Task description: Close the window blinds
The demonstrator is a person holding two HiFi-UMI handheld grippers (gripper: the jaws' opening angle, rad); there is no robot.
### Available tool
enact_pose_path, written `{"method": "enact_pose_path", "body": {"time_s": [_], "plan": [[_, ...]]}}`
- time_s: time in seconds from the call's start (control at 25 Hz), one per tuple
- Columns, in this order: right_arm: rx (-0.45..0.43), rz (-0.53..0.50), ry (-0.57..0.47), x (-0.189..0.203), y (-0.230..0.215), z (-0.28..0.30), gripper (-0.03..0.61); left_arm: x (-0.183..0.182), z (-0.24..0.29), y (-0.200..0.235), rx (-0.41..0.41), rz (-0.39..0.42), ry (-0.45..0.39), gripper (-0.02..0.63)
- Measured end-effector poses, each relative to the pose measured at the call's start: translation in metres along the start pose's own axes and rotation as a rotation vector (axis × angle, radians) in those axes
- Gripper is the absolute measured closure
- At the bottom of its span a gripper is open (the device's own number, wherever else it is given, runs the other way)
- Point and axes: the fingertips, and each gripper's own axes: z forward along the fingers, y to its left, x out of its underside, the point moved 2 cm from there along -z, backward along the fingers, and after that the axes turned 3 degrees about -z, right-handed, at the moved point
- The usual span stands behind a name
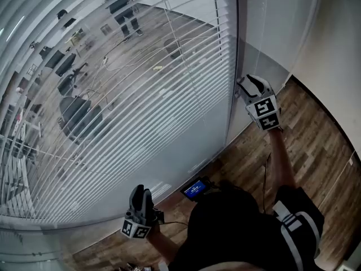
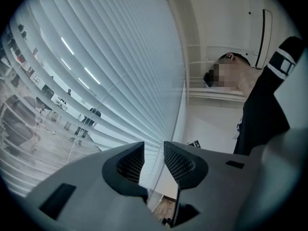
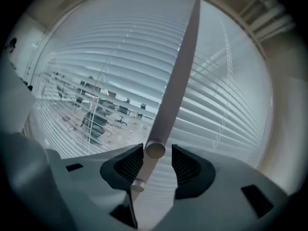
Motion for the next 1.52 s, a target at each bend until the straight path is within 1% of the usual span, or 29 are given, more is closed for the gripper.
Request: {"method": "enact_pose_path", "body": {"time_s": [0.08,0.24,0.28,0.36,0.4,0.56,0.64,0.88,0.92,0.96,1.0,1.04,1.2,1.32,1.4,1.44,1.52], "plan": [[0.023,-0.086,0.006,-0.001,0.002,0.002,0.411,0.002,0.002,0.000,0.001,-0.001,0.003,0.483],[0.050,-0.207,0.025,-0.003,0.004,0.003,0.415,0.002,0.001,-0.001,0.001,-0.003,0.003,0.483],[0.055,-0.224,0.032,-0.004,0.004,0.003,0.445,0.002,0.001,-0.001,0.000,-0.003,0.002,0.483],[0.051,-0.209,0.038,-0.003,0.004,0.002,0.448,0.001,0.000,-0.001,-0.002,-0.003,0.002,0.483],[0.040,-0.173,0.042,-0.003,0.003,0.003,0.449,0.001,0.000,0.000,-0.004,-0.002,0.003,0.483],[-0.041,0.060,0.043,0.002,-0.001,0.007,0.450,0.002,0.003,0.000,-0.005,-0.003,0.006,0.483],[-0.071,0.152,0.035,0.003,-0.002,0.007,0.451,0.003,0.004,0.000,-0.001,-0.003,0.007,0.483],[-0.157,0.395,0.011,0.011,-0.009,0.013,0.451,0.005,0.010,0.001,0.002,-0.005,0.011,0.482],[-0.169,0.415,0.002,0.012,-0.009,0.014,0.451,0.005,0.012,0.001,0.005,-0.005,0.012,0.483],[-0.172,0.410,-0.008,0.012,-0.009,0.014,0.449,0.005,0.012,0.001,0.007,-0.005,0.013,0.483],[-0.163,0.373,-0.017,0.011,-0.009,0.013,0.449,0.006,0.013,0.000,0.009,-0.005,0.015,0.482],[-0.139,0.310,-0.022,0.010,-0.008,0.011,0.449,0.006,0.013,-0.001,0.010,-0.006,0.018,0.482],[-0.015,-0.004,-0.007,0.003,-0.001,0.006,0.414,0.005,0.014,-0.001,0.010,-0.007,0.023,0.483],[0.039,-0.190,0.024,0.001,0.004,0.009,0.414,0.007,0.014,-0.001,0.010,-0.009,0.024,0.483],[0.068,-0.258,0.039,0.000,0.004,0.009,0.421,0.008,0.015,-0.002,0.013,-0.010,0.024,0.483],[0.074,-0.268,0.046,0.000,0.003,0.009,0.446,0.008,0.014,-0.002,0.013,-0.010,0.023,0.482],[0.062,-0.240,0.057,-0.001,0.003,0.008,0.448,0.007,0.013,-0.002,0.011,-0.010,0.021,0.482]]}}
